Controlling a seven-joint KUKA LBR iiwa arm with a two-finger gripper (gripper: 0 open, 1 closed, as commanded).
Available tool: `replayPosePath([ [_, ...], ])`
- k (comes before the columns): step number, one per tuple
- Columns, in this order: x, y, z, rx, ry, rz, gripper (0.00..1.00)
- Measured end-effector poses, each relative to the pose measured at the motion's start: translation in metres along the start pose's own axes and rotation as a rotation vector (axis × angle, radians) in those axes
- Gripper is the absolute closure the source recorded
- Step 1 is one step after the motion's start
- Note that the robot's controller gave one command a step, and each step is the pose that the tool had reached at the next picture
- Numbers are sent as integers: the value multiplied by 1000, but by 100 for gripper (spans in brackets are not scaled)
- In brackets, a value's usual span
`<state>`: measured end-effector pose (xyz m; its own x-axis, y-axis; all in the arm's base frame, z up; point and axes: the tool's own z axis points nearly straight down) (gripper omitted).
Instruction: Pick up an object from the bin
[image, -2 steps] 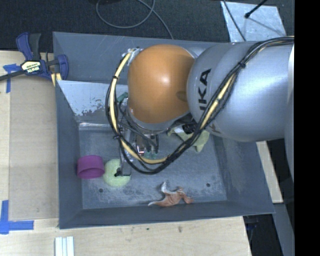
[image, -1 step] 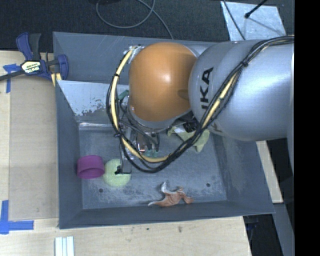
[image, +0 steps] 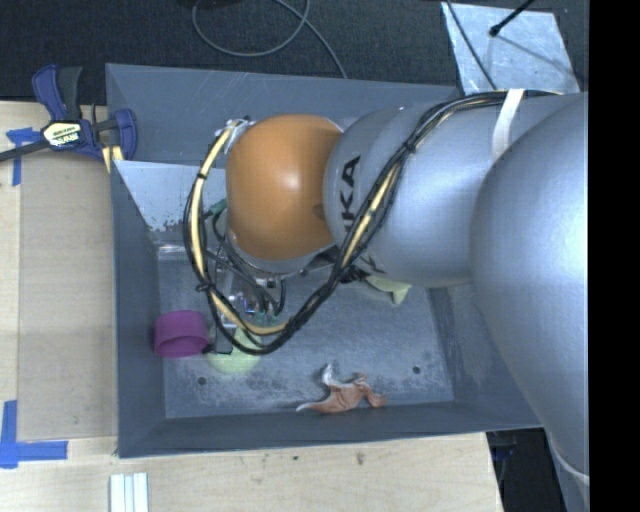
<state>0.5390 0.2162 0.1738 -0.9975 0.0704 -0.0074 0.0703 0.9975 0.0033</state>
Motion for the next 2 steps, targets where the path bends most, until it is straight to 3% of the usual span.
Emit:
replayPosePath([
  [1, -8, 30, 13, 1, 5, -27, 0],
  [2, -11, 29, 18, 2, 4, -61, 0],
])
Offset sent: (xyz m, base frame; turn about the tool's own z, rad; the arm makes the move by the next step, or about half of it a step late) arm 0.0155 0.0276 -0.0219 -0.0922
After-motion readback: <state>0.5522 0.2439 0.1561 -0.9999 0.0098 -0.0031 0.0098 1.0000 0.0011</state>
